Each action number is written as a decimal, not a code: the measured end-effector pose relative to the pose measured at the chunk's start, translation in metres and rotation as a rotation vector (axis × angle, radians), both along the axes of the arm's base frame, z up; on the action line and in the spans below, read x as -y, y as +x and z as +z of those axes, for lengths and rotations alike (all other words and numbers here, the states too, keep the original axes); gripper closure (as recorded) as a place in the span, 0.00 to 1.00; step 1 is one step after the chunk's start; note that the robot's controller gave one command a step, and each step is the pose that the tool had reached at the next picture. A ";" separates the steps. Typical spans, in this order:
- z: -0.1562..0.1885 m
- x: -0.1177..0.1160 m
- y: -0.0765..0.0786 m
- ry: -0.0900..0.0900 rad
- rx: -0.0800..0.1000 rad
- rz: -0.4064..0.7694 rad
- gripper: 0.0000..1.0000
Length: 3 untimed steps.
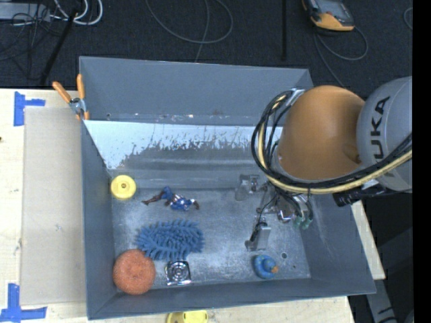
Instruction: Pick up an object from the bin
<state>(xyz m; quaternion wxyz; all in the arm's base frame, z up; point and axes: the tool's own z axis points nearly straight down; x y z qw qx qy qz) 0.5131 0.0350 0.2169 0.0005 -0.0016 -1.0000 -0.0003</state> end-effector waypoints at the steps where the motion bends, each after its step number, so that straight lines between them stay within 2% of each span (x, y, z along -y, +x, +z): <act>1: 0.000 0.000 0.000 0.000 0.000 0.000 0.00; 2: -0.047 -0.047 0.045 0.000 0.012 0.057 0.00; 3: -0.079 -0.084 0.043 0.000 -0.002 0.286 0.00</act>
Offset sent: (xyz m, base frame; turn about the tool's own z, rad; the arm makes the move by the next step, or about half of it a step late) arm 0.0666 0.0772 -0.0831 -0.0913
